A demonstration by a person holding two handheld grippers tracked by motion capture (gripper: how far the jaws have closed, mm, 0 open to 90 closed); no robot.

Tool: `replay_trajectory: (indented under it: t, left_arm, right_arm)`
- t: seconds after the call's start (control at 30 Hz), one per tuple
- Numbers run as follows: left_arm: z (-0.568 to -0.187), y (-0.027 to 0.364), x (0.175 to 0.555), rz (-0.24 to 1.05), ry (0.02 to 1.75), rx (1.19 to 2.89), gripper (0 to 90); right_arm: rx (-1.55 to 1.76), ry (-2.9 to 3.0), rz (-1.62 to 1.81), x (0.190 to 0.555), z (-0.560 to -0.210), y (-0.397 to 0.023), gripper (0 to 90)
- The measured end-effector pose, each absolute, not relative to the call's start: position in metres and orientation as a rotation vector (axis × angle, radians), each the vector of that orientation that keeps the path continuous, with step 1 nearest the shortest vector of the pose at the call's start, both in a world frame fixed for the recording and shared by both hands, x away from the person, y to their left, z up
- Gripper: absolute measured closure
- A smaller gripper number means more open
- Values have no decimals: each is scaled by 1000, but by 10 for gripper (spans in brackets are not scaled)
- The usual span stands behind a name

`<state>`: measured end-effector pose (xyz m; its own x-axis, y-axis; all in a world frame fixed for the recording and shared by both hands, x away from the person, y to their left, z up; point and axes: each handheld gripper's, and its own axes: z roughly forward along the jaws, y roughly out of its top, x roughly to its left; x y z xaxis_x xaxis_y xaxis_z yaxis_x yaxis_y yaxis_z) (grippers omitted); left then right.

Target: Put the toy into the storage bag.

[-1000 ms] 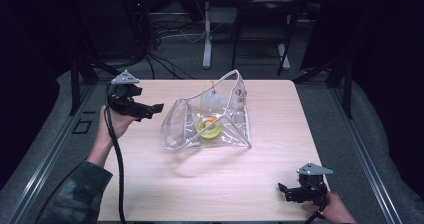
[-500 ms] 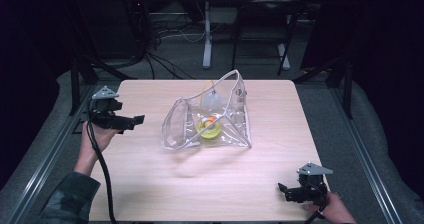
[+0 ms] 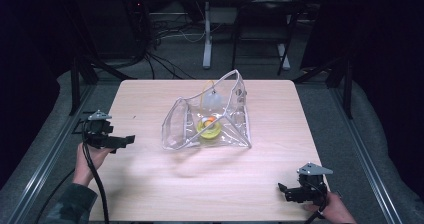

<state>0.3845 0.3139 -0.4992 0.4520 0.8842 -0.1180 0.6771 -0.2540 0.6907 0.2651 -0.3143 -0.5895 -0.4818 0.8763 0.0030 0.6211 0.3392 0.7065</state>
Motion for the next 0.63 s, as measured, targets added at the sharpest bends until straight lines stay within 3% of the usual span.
replay_trajectory:
  t: [0.63]
  left_arm:
    - [-560,311,388,281,1377,2164,0]
  right_arm:
    - [1321,2230,925,265,-589,-314,0]
